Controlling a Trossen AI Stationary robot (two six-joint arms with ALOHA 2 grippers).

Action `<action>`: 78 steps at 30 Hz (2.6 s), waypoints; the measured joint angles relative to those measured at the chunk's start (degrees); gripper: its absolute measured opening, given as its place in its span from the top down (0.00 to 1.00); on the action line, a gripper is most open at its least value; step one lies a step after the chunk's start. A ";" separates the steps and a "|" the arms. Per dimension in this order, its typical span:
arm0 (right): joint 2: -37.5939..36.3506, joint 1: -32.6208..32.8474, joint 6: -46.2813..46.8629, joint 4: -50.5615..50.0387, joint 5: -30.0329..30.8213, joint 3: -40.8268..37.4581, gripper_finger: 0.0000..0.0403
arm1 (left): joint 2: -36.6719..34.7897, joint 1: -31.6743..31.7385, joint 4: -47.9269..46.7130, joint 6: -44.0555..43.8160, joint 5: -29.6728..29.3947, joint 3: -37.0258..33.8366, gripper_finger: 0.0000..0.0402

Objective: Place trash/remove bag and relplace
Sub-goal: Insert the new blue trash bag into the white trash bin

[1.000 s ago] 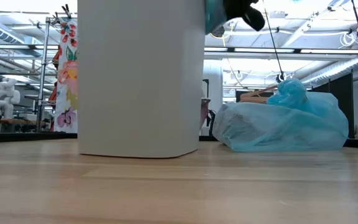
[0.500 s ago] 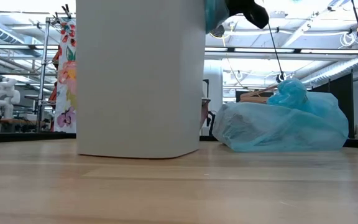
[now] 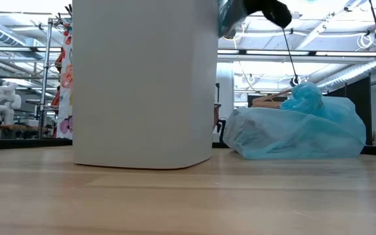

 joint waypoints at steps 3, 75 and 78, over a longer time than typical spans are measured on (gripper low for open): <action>-1.08 1.18 0.79 -0.11 1.14 0.00 1.00 | -0.17 -0.02 0.05 0.04 0.16 0.00 0.96; 15.91 19.25 15.17 -13.10 18.43 31.65 1.00 | -16.34 -7.44 -16.29 -1.74 2.07 6.40 0.57; 18.67 19.50 18.44 -12.47 17.32 31.64 1.00 | -16.00 -9.51 -16.28 -1.77 3.09 6.40 0.57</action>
